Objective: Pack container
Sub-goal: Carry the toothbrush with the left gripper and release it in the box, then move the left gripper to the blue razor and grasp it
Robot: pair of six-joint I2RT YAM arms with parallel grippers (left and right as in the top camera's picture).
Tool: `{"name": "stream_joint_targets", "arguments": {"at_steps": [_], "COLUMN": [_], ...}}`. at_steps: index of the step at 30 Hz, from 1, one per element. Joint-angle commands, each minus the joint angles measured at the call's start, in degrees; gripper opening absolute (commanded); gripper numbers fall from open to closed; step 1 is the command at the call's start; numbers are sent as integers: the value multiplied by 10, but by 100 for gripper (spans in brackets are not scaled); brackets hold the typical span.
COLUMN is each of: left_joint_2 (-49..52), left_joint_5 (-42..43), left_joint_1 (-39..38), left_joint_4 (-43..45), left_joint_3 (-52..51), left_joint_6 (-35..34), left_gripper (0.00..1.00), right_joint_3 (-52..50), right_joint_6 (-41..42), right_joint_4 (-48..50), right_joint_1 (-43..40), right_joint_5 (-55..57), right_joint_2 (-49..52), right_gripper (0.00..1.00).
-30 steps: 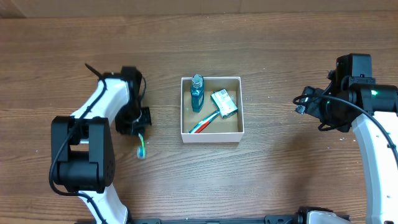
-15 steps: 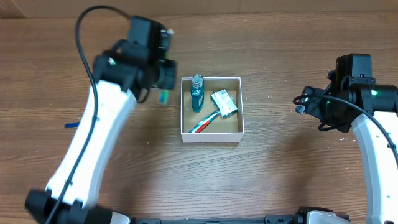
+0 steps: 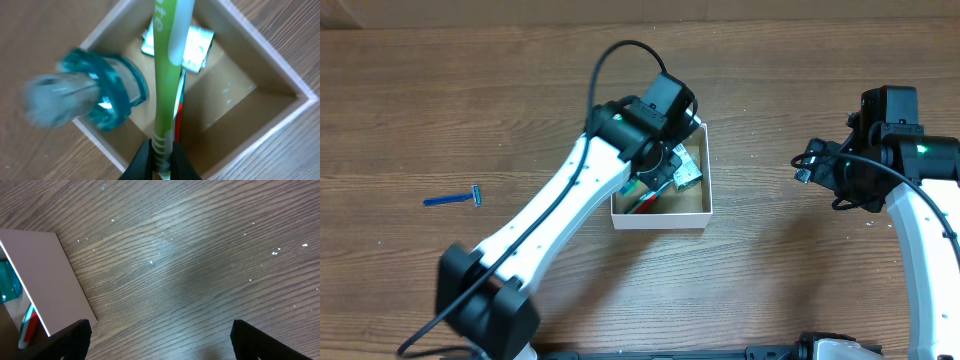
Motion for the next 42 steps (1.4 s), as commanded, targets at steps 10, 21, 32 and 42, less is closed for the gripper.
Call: {"name": "stream_joint_targets", "arguments": {"at_steps": [10, 21, 32, 42], "left_joint_2": [51, 19, -154, -153], "left_joint_5": [6, 1, -153, -45], "left_joint_1": [-2, -18, 94, 433], "left_joint_4": [1, -70, -170, -153], "left_joint_3": [-5, 53, 109, 48], "left_joint_6": [12, -50, -242, -296], "left_gripper": [24, 29, 95, 100], "right_joint_3": [0, 0, 0, 0], "right_joint_6": [-4, -4, -4, -4], "right_joint_4": [2, 2, 2, 2], "right_joint_1": [0, 0, 0, 0], "right_joint_5": [-1, -1, -1, -1], "right_joint_2": [-6, -6, -6, -6], "right_gripper": [91, 91, 91, 91]}}
